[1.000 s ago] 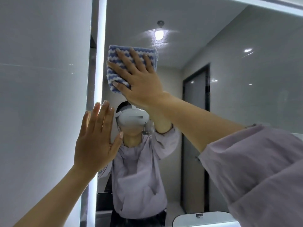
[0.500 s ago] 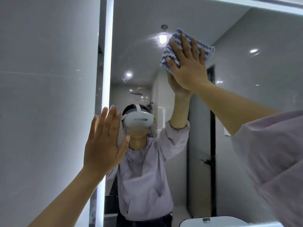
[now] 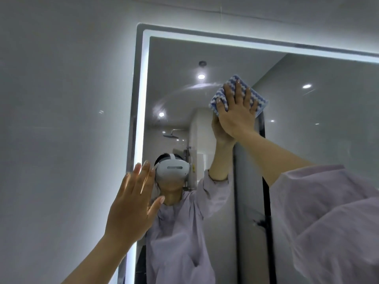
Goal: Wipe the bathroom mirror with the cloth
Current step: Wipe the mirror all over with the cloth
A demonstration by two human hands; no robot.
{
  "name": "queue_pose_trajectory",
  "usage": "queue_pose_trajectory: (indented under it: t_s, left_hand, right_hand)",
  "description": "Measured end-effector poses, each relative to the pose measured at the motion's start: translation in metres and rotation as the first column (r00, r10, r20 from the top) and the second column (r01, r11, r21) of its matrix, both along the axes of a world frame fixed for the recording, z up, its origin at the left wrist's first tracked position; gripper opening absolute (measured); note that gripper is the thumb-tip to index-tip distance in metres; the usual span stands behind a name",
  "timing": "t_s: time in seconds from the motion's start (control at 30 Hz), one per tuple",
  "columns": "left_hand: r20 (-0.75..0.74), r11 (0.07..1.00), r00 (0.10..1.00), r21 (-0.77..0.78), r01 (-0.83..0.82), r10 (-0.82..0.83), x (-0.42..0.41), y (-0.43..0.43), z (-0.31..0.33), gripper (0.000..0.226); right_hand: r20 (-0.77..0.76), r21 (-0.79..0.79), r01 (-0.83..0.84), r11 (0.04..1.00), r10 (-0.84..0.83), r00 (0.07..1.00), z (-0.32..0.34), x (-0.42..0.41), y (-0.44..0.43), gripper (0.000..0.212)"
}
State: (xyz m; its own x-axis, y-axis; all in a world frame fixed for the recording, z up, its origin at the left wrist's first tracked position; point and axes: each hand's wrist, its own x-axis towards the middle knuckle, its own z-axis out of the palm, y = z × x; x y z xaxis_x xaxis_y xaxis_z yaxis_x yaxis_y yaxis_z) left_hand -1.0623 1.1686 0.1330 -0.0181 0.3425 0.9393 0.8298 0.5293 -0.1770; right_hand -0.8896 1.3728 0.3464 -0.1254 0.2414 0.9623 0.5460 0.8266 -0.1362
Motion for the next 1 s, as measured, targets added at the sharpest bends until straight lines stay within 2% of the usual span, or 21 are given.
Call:
queue_pose_trajectory:
  t_s: [0.1,0.2,0.37,0.43,0.57,0.7,0.83,1.0]
  left_hand:
    - [0.015,1.0,1.0,0.0,0.001,-0.001,0.003,-0.002,0.002,0.073]
    - [0.016,1.0,1.0,-0.005,-0.015,0.015,0.005,-0.002,0.003,0.073]
    - [-0.003,0.998,0.999,-0.029,-0.051,0.051,0.005,-0.004,0.002,0.072]
    - [0.012,0.999,0.999,-0.025,-0.046,0.046,0.006,-0.003,0.001,0.072]
    - [0.021,0.998,0.998,-0.031,-0.059,0.059,0.006,-0.003,0.002,0.073]
    - [0.025,0.998,0.998,-0.035,-0.057,0.058,0.004,-0.002,0.001,0.073]
    - [0.02,0.998,0.998,-0.031,-0.052,0.052,0.005,-0.002,0.002,0.073]
    - [0.032,0.999,0.999,-0.025,-0.036,0.037,0.006,-0.002,0.002,0.074]
  right_hand:
    - [0.01,0.035,0.014,0.999,-0.014,1.0,-0.005,-0.007,-0.008,0.059]
    - [0.091,0.097,0.022,0.995,-0.031,0.995,-0.007,-0.018,-0.023,0.059]
    - [0.329,0.403,-0.053,0.914,-0.09,0.94,-0.027,-0.059,-0.065,0.061]
    - [0.398,0.458,-0.085,0.885,-0.119,0.91,-0.036,-0.08,-0.08,0.059]
    - [0.415,0.452,-0.128,0.883,-0.082,0.906,-0.033,-0.094,-0.088,0.056]
    - [0.428,0.475,-0.118,0.872,-0.112,0.897,-0.014,-0.082,-0.08,0.056]
    - [0.338,0.341,-0.067,0.938,-0.056,0.939,0.011,-0.055,-0.06,0.056]
    - [0.116,0.12,0.009,0.993,-0.023,0.993,0.022,0.001,-0.001,0.058]
